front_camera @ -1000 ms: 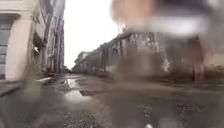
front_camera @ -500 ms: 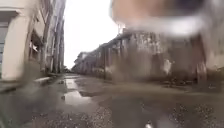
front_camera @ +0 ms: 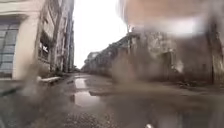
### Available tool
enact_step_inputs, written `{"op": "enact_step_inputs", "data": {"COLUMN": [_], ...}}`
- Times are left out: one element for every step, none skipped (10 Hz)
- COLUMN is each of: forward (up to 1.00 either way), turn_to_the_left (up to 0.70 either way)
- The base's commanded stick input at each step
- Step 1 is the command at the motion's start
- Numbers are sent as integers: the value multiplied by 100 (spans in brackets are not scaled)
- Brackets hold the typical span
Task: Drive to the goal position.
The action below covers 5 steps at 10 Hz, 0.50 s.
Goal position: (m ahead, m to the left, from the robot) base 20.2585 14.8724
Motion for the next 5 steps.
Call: {"op": "enact_step_inputs", "data": {"forward": [30, 30, 30, 30, 30], "turn_to_the_left": [2, 2, 2, 2, 2]}}
